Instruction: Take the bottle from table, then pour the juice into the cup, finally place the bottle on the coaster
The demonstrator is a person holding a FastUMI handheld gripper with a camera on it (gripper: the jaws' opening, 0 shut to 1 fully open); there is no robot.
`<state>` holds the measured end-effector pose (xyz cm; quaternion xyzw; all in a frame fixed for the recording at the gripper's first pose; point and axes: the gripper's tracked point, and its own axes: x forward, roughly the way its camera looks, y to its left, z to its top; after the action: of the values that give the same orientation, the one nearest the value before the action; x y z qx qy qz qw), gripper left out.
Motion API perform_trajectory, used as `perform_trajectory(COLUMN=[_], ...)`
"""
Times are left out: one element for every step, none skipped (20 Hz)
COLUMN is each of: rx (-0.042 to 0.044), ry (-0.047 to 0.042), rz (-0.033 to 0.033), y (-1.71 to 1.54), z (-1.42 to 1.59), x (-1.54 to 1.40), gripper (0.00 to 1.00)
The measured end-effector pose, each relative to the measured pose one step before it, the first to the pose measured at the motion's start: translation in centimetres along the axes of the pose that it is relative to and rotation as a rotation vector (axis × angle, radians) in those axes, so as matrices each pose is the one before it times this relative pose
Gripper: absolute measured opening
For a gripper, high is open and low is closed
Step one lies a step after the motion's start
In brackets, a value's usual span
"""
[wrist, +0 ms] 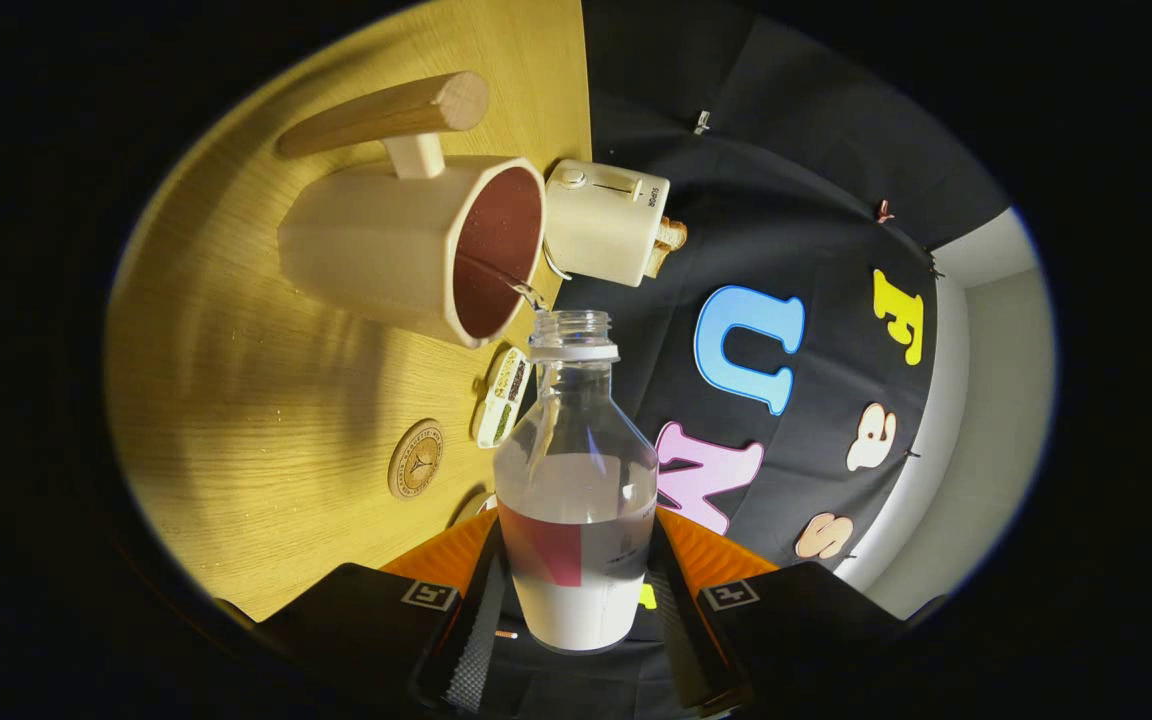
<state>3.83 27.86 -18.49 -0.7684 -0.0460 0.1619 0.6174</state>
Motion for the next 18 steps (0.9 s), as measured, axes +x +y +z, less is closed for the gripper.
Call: perform_trajectory(rx=[-0.00345, -0.00639, -0.0097, -0.00858, -0.00569, -0.00338, -0.00042, 0.00006, -0.00472, -0.00783, -0.00769, -0.0071, -0.00646, -0.00846, -0.00937, -0.00953, -0.00851, -0.00551], ry=[-0.00235, -0.00408, -0.00428, -0.00361, -0.00223, -0.00048, -0.00014, -0.00157, -0.00389, -0.00495, -0.00575, -0.0055, -0.00411, -0.00443, -0.00457, -0.00415, -0.00267, -0.00186], rz=[-0.00078, -0.00262, -0.00405, -0.00209, 0.00018, 0.00073, 0.00146, -0.00108, -0.00178, -0.0017, -0.00417, -0.00198, -0.00207, -0.00445, -0.00191, -0.00428, -0.0028, -0.00301], y=[-0.028, -0.039, -0.084, -0.082, -0.037, 0.001, -0.046, -0.059, 0.023, -0.029, -0.01, -0.152, 0.032, -0.052, 0.053, -0.026, 0.045, -0.089], z=[0.062, 0.022, 0.074, 0.045, -0.096, -0.121, 0.005, 0.032, 0.102, 0.053, 0.156, 0.091, 0.098, 0.02, 0.033, 0.079, 0.029, -0.073], x=[0.049, 0.02, 0.055, 0.051, 0.088, 0.097, 0.235, 0.075, -0.01, -0.047, 0.163, 0.086, 0.15, -0.026, 0.117, -0.067, -0.02, 0.04], gripper=[0.73, 0.73, 0.73, 0.73, 0.73, 0.73, 0.73, 0.73, 0.73, 0.73, 0.73, 0.73, 0.73, 0.73, 0.73, 0.73, 0.73, 0.73])
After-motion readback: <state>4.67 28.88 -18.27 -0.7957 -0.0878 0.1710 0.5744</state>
